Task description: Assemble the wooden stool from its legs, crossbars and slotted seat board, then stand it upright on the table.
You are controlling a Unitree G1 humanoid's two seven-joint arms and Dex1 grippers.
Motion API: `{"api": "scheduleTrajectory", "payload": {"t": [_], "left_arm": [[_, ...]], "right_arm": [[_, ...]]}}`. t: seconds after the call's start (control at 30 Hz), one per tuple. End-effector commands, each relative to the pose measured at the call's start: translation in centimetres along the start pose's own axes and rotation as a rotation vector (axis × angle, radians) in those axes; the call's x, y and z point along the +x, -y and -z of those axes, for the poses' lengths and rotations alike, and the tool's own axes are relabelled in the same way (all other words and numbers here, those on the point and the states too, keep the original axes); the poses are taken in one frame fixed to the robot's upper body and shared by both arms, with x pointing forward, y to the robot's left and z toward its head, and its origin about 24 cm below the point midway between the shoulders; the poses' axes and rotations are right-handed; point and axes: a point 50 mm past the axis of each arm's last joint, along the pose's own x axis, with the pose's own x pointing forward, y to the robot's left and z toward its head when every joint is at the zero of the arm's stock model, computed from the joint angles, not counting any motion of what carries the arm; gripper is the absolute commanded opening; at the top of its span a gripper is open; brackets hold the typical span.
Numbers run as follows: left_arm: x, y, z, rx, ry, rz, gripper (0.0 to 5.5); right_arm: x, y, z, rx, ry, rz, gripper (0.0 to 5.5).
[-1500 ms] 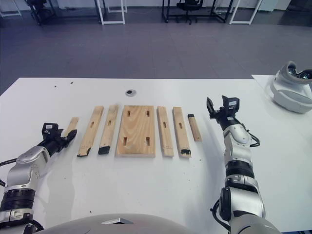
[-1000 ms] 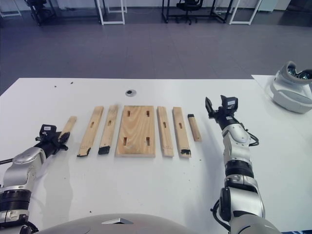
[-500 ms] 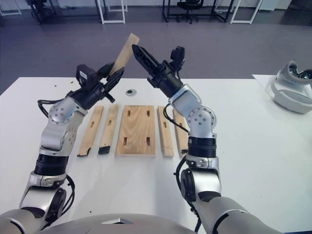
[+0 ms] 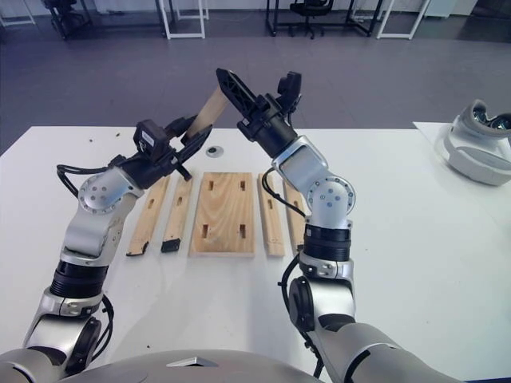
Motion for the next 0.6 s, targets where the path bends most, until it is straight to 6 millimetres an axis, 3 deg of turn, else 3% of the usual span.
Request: {"api": "scheduleTrajectory", "payload": {"t": [0.03,0.1,0.27,0.3,0.37,0.47,0.53,0.6], "left_arm": [[-0.1,0.3,0.0,0.020,-0.011,0.020,1.29],[-0.1,0.4,0.0,0.027,-0.012,0.028,1.29],[-0.1,0.5,0.2,0.027,-0.022,0.030,1.29],[-0.1,0.6,0.4,0.029,-0.031,0.035,1.66],[-0.4,0.7,0.8,0.028,-0.059,0.039,1.98],[-1.5,0.0,1.4,0.019,-0.100,-0.021,2.48],[-2.2,-0.4,1.8,0.016,-0.121,-0.067,2.80],[-2.7,-0.7,2.2,0.015,-0.136,-0.112,3.17]], "right_arm": [[0.3,-0.6,0.0,-0.030,-0.023,-0.006,0.94],[0.2,-0.3,0.3,-0.047,-0.036,0.010,0.58],[-0.5,0.9,0.3,-0.133,-0.030,0.100,0.42],[-0.9,1.4,0.3,-0.157,-0.023,0.136,0.42],[-4.0,3.8,0.1,-0.216,0.010,0.300,0.42],[-11.1,6.5,-0.3,-0.272,0.081,0.572,0.42],[-13.2,7.0,-0.3,-0.281,0.123,0.658,0.42],[-13.6,7.5,0.0,-0.276,0.141,0.697,0.42]]}}
